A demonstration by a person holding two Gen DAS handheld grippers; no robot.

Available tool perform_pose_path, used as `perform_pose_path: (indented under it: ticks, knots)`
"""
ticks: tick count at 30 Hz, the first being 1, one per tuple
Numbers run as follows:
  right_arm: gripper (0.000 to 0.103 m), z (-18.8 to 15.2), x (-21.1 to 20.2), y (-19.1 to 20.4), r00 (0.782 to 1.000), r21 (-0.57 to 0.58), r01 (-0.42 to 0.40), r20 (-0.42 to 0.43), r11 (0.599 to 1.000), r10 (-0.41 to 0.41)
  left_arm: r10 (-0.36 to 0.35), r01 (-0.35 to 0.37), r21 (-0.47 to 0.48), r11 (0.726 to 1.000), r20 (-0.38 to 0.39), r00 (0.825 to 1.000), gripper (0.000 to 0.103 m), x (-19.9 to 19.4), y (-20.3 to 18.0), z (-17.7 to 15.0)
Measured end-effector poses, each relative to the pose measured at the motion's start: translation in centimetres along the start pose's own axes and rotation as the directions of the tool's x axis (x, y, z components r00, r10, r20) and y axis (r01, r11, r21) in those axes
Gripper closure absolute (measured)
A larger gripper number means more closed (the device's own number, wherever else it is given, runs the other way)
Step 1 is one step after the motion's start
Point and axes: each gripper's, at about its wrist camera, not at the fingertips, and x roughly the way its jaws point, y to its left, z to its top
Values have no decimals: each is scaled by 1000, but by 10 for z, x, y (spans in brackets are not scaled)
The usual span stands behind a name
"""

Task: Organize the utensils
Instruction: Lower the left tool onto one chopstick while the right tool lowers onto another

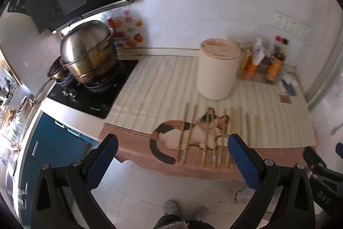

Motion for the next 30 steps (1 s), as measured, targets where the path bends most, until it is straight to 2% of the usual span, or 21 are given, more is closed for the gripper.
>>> perform_pose_path:
  ticks: [4,7,10,13,17,20,23,30]
  knots:
    - [2,4,45,0,999,-3,-26,-44,1000,26,68,-68,10,998,-21,997,0,41,3,7]
    - [2,8,80,0,996,-12,-10,-86,1000,8,105,-104,32,994,-59,993,0,80,5,13]
    - [2,13,116,3,991,-17,-4,-136,1000,2,108,-101,59,993,-122,987,0,127,5,18]
    - [2,19,153,8,984,-24,14,-177,1000,-19,85,-66,98,993,-205,975,0,178,0,19]
    - [9,23,202,17,968,-19,35,-248,999,-39,42,11,149,989,-346,937,1,244,-10,13]
    - [13,25,237,21,948,-13,41,-314,999,-43,12,66,160,985,-445,895,6,286,-17,5]
    - [15,25,265,26,929,-16,55,-365,998,-57,-20,115,157,981,-509,861,12,315,-20,-2]
    - [16,26,300,23,897,-4,101,-432,995,-92,-124,243,133,961,-578,807,14,341,-31,-1]
